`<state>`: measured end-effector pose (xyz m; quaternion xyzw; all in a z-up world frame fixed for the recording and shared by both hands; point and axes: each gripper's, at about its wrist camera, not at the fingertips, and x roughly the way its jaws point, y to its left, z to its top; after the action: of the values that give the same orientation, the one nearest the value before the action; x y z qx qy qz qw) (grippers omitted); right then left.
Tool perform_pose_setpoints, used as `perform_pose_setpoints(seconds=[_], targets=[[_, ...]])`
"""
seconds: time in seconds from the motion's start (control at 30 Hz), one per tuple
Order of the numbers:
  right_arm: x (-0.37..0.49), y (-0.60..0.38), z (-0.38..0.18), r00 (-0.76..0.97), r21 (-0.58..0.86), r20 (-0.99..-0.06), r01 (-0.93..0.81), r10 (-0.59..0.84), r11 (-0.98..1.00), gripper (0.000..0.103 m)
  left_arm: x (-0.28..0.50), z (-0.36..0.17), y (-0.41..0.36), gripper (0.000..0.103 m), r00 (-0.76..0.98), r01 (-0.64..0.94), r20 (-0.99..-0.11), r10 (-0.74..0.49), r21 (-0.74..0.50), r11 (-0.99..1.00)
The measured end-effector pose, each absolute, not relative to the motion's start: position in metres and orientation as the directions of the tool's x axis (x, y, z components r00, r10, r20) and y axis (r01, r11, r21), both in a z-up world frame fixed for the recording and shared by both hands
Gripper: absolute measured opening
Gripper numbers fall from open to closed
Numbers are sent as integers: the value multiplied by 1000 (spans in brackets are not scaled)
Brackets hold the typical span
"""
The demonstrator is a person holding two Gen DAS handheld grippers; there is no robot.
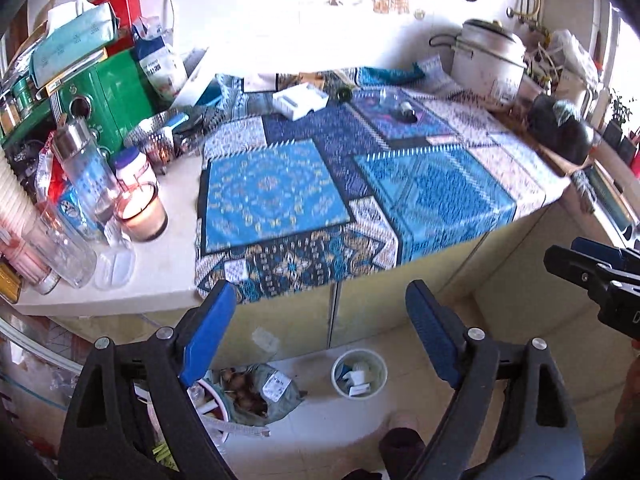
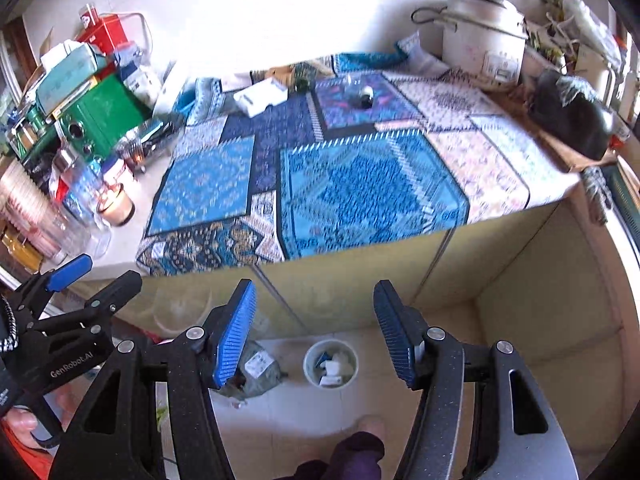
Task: Collect trash
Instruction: 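Raise both grippers back up to the items on the counter, then grasp the small white-labelled glass bottle with the right gripper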
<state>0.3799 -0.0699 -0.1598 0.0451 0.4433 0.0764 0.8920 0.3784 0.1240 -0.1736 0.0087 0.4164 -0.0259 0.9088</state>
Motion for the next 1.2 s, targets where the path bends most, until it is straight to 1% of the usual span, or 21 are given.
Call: perform_pose_setpoints(seconds=[0.17,0.33,0.47,0.57,0.7,0.8,0.87,1.07,1.2], targets=[[399,-78,-141,643,134,-747,-103,169,986,57,406,-147,123,88,685,47,-726,-67,-47,998],[440,-92,-136,680,118,-712,-131,176,984,65,452,-130,112,88,718,19,-694,-39,-37,999],[495,-109,-134,668,135,-716,-157,206,978,65,498,-119,98,89,731,-8,-682,-30,-52,999],[540,-125,-131,645,160,-726,-178,238,971,65,545,-112,86,90,723,-35,-691,-16,-59,998],[598,-141,-131,627,135,-739,-220,246,966,65,606,-110,74,91,708,-81,-705,-24,-116,990],[641,-154,-141,606,141,-752,-234,258,962,65,649,-119,64,91,690,-114,-723,-35,-156,981],[668,-159,-153,579,158,-770,-235,268,959,65,674,-127,56,91,673,-130,-739,-31,-159,979],[736,-166,-200,472,229,-829,-201,299,952,65,722,-151,42,91,629,-151,-777,15,-103,983],[766,-158,-224,426,247,-850,-194,309,949,65,741,-168,41,91,603,-162,-797,27,-89,983]])
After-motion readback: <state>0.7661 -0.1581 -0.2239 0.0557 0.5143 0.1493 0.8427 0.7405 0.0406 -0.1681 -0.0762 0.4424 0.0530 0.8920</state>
